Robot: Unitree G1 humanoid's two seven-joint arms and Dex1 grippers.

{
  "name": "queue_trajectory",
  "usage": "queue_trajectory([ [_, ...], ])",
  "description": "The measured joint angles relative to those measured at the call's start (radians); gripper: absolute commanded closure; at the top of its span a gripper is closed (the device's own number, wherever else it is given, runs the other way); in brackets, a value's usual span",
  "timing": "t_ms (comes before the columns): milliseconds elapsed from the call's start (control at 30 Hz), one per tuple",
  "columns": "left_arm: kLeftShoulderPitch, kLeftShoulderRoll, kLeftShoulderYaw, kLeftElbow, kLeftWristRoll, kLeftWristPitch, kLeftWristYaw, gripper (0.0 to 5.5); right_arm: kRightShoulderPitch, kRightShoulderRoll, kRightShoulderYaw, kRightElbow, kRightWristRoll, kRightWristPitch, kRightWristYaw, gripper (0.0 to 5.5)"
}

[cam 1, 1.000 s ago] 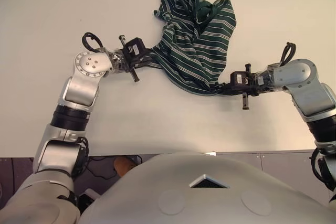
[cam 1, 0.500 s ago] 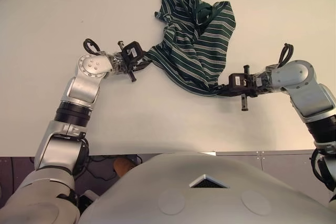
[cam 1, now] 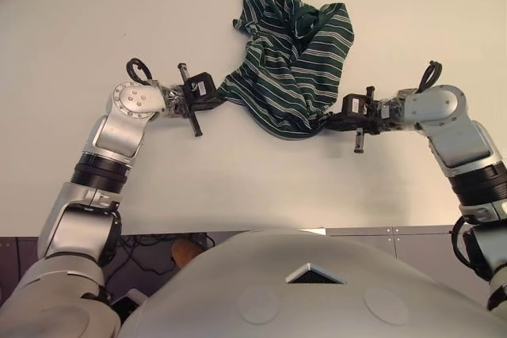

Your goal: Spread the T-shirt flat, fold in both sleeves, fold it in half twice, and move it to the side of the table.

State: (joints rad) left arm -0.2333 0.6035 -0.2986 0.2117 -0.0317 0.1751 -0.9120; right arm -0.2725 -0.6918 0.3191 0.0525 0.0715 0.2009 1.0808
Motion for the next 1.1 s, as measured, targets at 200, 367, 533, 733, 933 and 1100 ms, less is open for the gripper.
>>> queue_trajectory([
  [200, -0.302, -0.009, 0.227, 0.044, -0.173, 0.124, -0.001, 5.47, -0.461, 0.151, -0.190, 0.395, 0.060, -0.068, -0.156, 5.50],
  [367, -0.723, -0.054, 0.246, 0.465, -0.128, 0.054, 0.091, 5.47, -0.799, 0.220, -0.205, 0.855, -0.004, -0.215, -0.302, 5.50],
  [533, -1.092, -0.093, 0.263, 0.953, -0.036, -0.066, 0.262, 5.47, -1.080, 0.280, -0.207, 1.204, -0.125, -0.287, -0.569, 5.50],
  [733, -1.275, -0.111, 0.263, 1.112, 0.071, -0.126, 0.382, 5.47, -1.237, 0.290, -0.220, 1.292, -0.212, -0.307, -0.748, 5.50],
  [933, -1.334, -0.112, 0.275, 1.141, 0.133, -0.125, 0.434, 5.47, -1.282, 0.291, -0.229, 1.307, -0.278, -0.308, -0.801, 5.50],
  [1100, -1.344, -0.102, 0.296, 1.142, 0.157, -0.123, 0.426, 5.47, -1.287, 0.290, -0.230, 1.308, -0.316, -0.320, -0.786, 5.50],
])
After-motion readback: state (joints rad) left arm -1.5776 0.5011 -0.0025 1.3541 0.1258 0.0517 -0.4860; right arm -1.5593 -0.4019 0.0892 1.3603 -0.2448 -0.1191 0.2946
